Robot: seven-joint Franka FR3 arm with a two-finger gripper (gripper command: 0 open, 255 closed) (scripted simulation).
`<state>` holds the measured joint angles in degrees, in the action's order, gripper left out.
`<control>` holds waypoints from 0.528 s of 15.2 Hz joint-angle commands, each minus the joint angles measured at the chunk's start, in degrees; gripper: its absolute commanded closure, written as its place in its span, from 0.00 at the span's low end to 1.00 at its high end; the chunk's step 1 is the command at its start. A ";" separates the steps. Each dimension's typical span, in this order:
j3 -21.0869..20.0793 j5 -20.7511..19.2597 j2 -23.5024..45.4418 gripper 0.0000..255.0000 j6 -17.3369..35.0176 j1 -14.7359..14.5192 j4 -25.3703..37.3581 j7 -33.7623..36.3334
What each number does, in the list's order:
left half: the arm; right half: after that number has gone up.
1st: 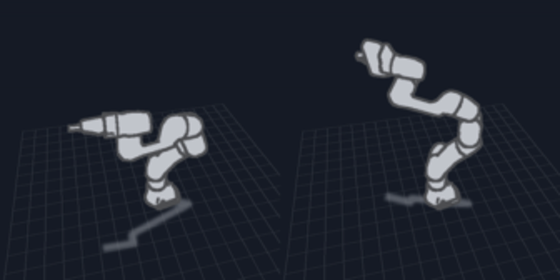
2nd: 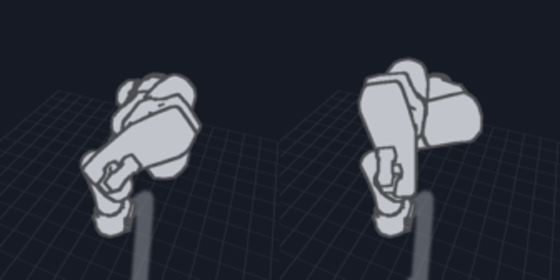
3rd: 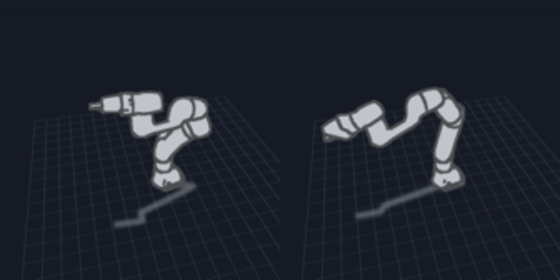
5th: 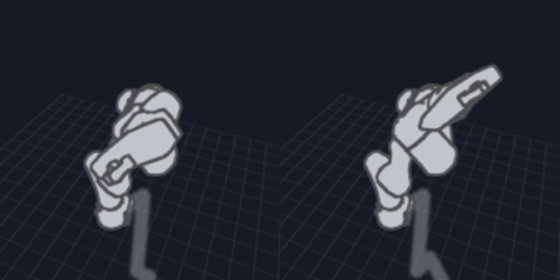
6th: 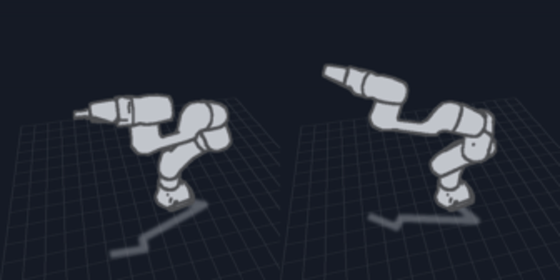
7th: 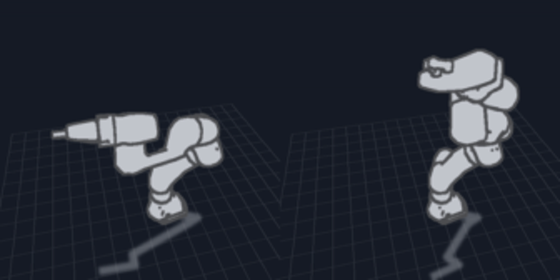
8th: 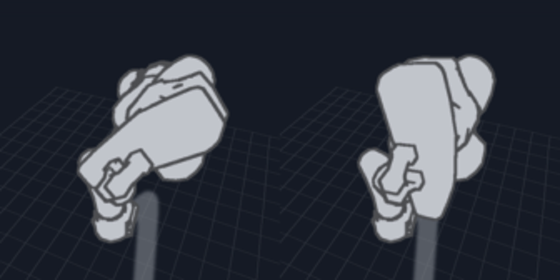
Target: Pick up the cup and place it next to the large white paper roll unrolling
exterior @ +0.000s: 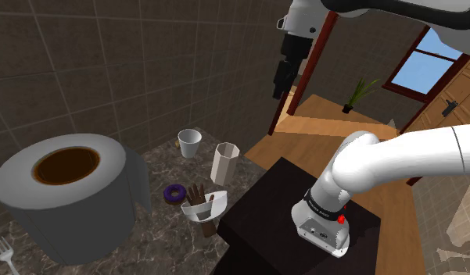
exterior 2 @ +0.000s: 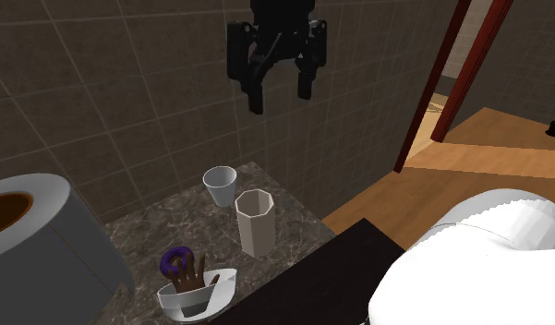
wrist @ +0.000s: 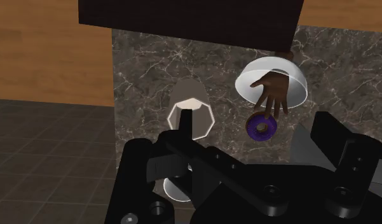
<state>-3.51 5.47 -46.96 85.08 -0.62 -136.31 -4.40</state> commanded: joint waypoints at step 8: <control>0.46 -1.24 5.43 0.00 14.45 0.86 -9.04 -2.17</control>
<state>-3.23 4.49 -42.49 97.33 0.06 -144.26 -6.16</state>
